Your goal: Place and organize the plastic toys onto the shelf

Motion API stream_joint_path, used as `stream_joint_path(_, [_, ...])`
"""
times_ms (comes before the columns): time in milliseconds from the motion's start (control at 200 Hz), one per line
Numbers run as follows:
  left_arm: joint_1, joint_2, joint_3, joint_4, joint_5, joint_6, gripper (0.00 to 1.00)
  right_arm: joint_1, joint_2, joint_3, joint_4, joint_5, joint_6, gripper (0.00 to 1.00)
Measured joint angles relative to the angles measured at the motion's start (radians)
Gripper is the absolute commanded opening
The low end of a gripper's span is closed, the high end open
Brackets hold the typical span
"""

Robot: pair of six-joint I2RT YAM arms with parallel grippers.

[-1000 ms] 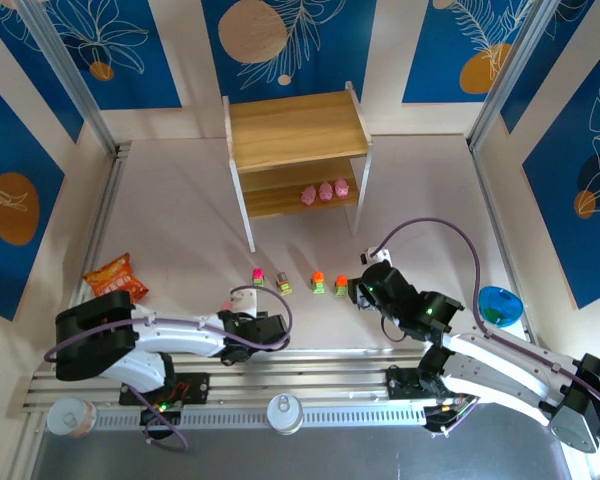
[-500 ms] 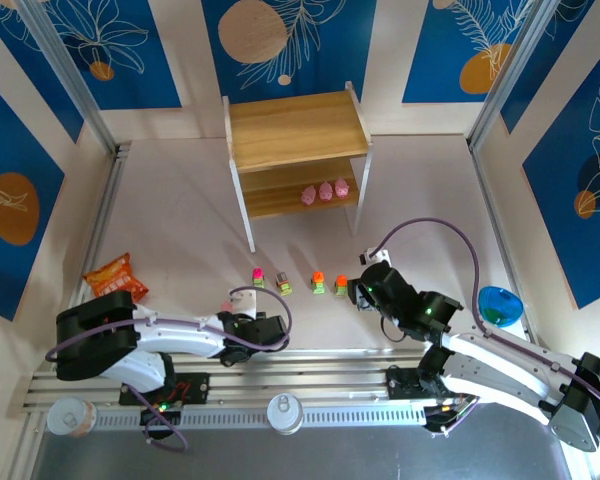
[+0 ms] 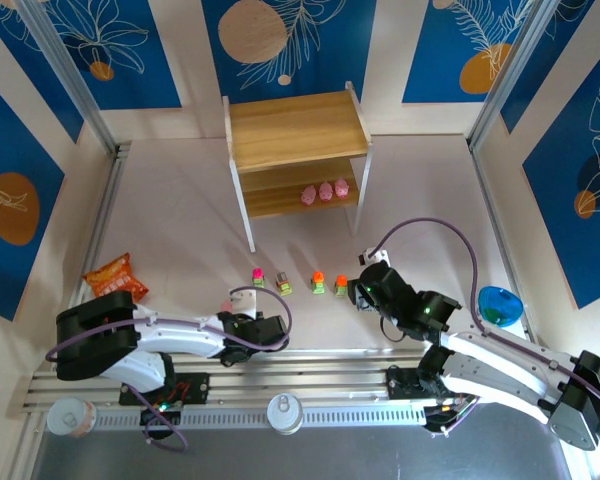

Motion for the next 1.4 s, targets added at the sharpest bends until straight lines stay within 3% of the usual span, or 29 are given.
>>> stream_joint_path(675, [0.020,-0.034,0.172,-0.102,-0.034,0.142,0.27,0.000,0.000,0.000,0.000,0.001,0.000,0.35])
stream_joint_path(1115, [0.190,-0.045,0.352,-0.101,-0.010,0.370,0.28,-0.001,0.000,0.000,0.000,0.000,0.000,0.35])
stream_joint_path(1401, [0.271,0.037,0.523,-0.084,0.044,0.501,0.27,-0.017,0.000,0.000,0.000,0.000,0.001,0.36])
